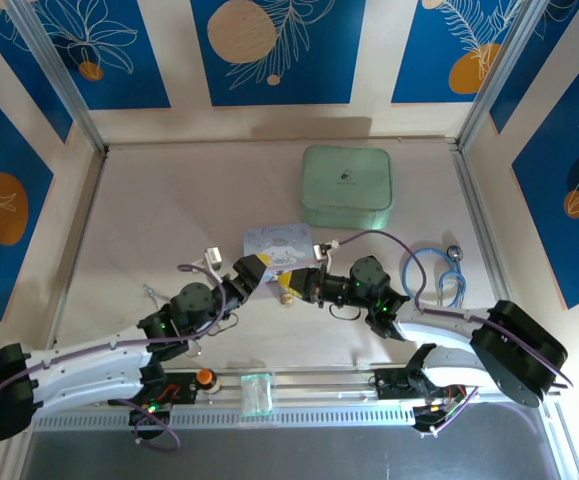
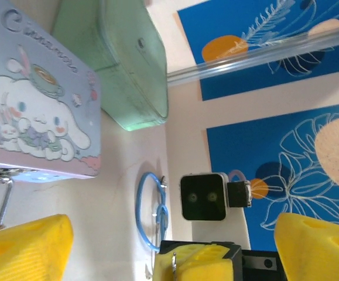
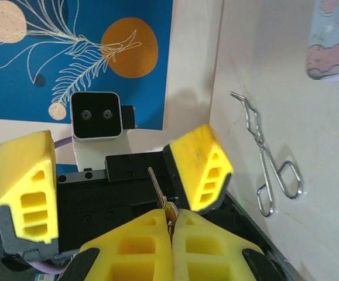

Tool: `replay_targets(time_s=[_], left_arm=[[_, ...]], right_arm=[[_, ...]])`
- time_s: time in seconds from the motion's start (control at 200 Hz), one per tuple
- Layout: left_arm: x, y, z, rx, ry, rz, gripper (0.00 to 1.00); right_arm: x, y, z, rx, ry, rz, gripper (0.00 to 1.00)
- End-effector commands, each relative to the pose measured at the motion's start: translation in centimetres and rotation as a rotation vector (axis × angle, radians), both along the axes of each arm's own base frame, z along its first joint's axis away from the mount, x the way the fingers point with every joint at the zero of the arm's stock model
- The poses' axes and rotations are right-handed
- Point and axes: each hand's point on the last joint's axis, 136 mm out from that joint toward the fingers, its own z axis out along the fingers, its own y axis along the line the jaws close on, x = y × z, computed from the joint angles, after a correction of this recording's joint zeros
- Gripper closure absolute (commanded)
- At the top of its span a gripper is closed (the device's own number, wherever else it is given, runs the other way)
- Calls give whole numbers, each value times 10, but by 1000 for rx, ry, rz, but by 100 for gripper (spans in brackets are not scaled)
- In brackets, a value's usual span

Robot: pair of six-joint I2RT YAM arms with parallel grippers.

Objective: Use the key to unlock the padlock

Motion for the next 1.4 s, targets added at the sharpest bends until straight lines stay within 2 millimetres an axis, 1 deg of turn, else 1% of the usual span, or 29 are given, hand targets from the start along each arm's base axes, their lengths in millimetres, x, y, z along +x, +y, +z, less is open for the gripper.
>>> replay_targets(time_s=[0.0,0.03,0.095,0.15,0.225,0.31,0.42,0.545,0.605,0.75,0.805,0.91,0.961,1.006,1.136,1.281,1.396], left_arm=[[3,27,-27,265,42,78,9],[3,31,-30,346,43,73,7],[2,31,-34,527,21,23,3],[1,25,-34,623,7,-36,3],[0,15,-43,723,11,-115,4],[-3,-4,-54,759,7,-216,15],[-3,-23,-79,769,52,-278,21],[1,-39,-100,734,77,-290,26],[3,-44,-107,748,87,-290,26],[9,-54,-130,761,135,-279,25],[11,-57,-137,763,142,-276,27],[14,-60,-146,771,151,-261,38],[17,-62,-149,796,151,-259,39],[19,-60,-151,817,155,-236,42],[22,-58,-160,821,157,-212,44],[17,-60,-175,824,210,-223,48],[14,-66,-181,787,220,-219,53]], right_arm=[[1,-14,-24,-97,47,-33,100],[0,-19,-31,-128,61,-45,100],[0,-33,-46,-214,91,-80,100],[-1,-46,-54,-301,102,-114,100],[-4,-63,-62,-401,105,-145,100],[-6,-81,-69,-475,128,-174,100],[-8,-93,-75,-491,143,-179,100],[-12,-95,-82,-485,150,-158,100],[-15,-94,-84,-480,150,-145,100],[-15,-96,-90,-485,161,-155,100],[-15,-96,-91,-482,162,-157,100],[-16,-96,-92,-478,165,-157,100],[-16,-96,-93,-477,167,-155,100],[-17,-96,-94,-477,169,-155,100],[-17,-97,-97,-477,174,-161,100],[-16,-99,-101,-482,182,-172,100],[-17,-99,-105,-484,194,-175,100]])
